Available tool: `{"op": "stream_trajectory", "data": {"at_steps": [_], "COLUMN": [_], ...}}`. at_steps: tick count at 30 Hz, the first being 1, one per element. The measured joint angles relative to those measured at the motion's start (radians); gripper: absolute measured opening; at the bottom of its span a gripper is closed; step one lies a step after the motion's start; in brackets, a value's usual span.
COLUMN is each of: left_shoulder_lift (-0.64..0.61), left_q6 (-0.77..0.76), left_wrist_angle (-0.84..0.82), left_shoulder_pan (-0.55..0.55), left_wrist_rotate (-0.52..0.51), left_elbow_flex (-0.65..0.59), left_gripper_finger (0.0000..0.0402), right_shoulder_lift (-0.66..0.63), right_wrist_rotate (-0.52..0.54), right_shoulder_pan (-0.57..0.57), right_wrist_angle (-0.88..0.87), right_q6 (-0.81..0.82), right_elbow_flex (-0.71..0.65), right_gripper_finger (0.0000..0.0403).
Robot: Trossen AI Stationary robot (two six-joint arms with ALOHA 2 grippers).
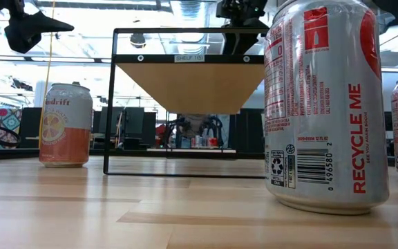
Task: Place canned beverage on shelf
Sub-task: Put the red soda can on the shelf aligned with the other red soda can
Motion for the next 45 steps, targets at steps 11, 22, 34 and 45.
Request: {"op": "stream_trajectory", "data": {"at_steps": [11, 22, 34, 45], "left_shoulder_lift": [0.000, 0.000, 0.000, 0.000], "left_q6": [-0.003, -0.012, -0.011, -0.011], "left_wrist_angle": [0.005, 0.016, 0.018, 0.018], "left_shoulder_pan": [0.000, 0.000, 0.000, 0.000], "left_wrist_rotate": [0.000, 0.000, 0.000, -0.001], "left_elbow_flex": [0.000, 0.000, 0.000, 0.000], "left_gripper_finger": [0.0251, 0.0251, 0.0251, 0.0251], "right_shoulder_lift": [0.000, 0.000, 0.000, -0.082], "right_wrist_rotate": [-0.023, -0.026, -0.025, 0.001], "right_shoulder_pan": [-0.001, -0.007, 0.001, 0.069], "right_wrist_angle": [0.015, 0.014, 0.039, -0.055], "right_q6": [0.027, 0.059, 0.076, 0.366], "right_elbow_flex": [0.000, 0.000, 0.002, 0.077], "right_gripper_finger": [0.0272, 0.0273, 0.0321, 0.0308]}}
